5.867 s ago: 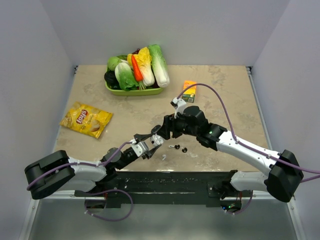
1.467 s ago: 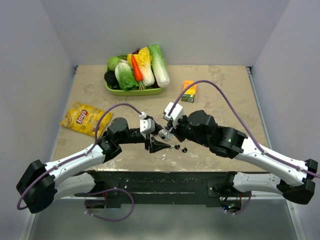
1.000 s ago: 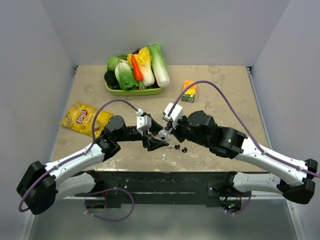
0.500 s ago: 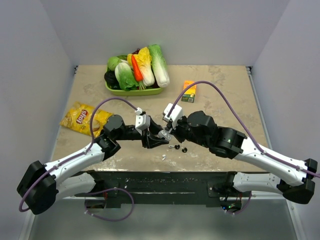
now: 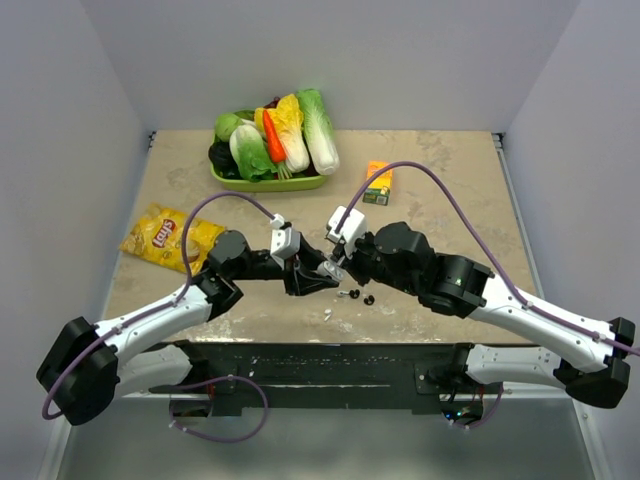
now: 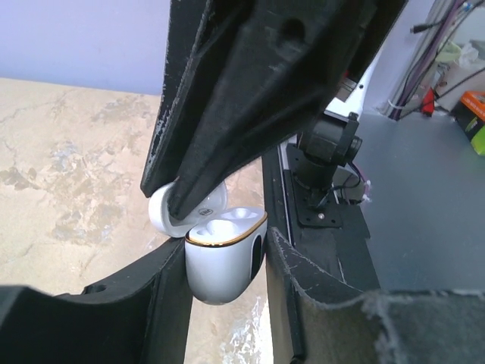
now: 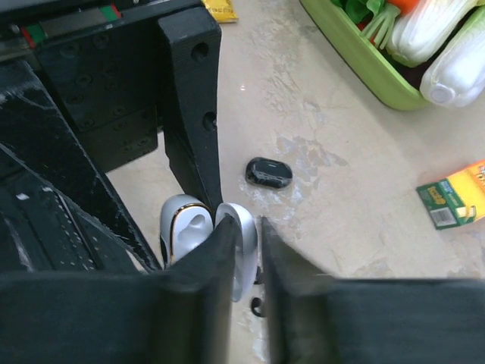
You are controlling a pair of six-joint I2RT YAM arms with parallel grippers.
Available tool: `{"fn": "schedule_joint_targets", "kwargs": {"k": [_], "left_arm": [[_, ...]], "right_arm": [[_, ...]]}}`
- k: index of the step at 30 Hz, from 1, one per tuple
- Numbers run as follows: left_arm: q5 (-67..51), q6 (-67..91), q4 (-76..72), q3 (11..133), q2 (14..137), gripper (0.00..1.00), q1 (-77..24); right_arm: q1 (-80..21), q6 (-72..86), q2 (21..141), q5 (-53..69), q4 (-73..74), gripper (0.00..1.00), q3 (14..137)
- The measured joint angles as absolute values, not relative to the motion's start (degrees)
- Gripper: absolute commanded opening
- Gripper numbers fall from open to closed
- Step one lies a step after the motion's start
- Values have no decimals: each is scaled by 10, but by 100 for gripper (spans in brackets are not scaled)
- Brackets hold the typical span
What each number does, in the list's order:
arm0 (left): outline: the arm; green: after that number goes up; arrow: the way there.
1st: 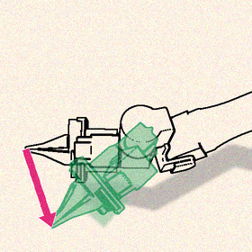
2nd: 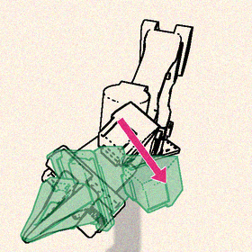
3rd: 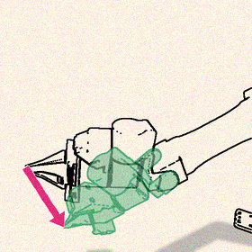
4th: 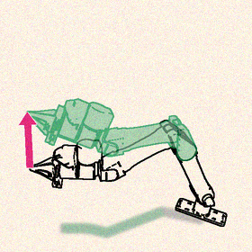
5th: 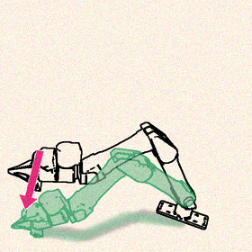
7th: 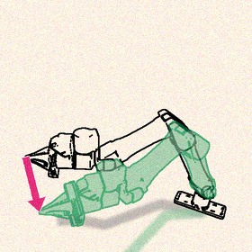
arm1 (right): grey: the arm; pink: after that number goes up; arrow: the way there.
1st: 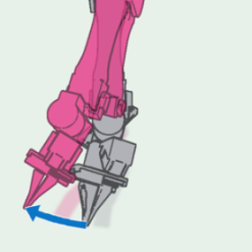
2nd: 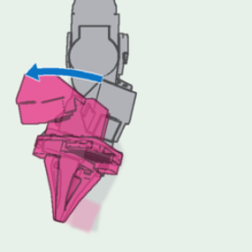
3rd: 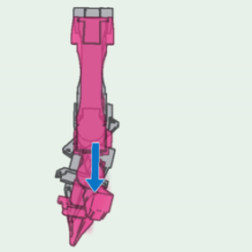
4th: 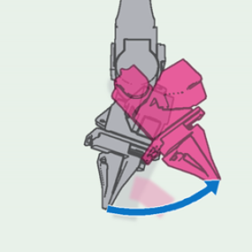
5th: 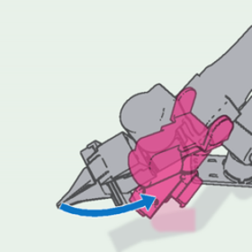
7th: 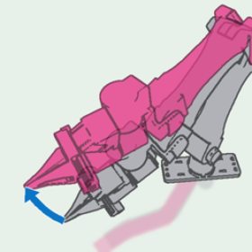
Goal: Insert the wireless bluetooth earbuds into the charging case
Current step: Adjust the charging case.
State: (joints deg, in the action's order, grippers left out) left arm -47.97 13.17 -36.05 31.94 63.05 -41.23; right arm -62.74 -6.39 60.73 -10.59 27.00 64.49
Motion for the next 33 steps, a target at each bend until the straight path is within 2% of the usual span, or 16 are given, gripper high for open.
{"fn": "schedule_joint_targets", "kwargs": {"k": [2,9,10,12,16,21,26,29,33], "left_arm": [[-472,141,-382,310,631,0,-413],[-441,179,-481,254,630,0,-413],[-434,185,-495,246,630,0,-413],[-419,191,-525,229,630,0,-413],[-383,206,-595,187,628,0,-413],[-291,201,-657,123,610,0,-437],[-199,160,-650,96,564,0,-492],[-153,145,-650,83,529,0,-503],[-106,136,-649,53,488,0,-504]], "right_arm": [[-627,-51,607,-110,265,50,644],[-622,7,591,-131,244,63,642],[-621,16,585,-139,241,69,641],[-615,40,568,-161,220,66,630],[-555,114,518,-201,179,54,571],[-412,209,527,-164,127,51,448],[-418,243,623,-58,101,57,365],[-441,249,640,-33,94,59,343],[-462,245,672,-23,67,51,352]]}}
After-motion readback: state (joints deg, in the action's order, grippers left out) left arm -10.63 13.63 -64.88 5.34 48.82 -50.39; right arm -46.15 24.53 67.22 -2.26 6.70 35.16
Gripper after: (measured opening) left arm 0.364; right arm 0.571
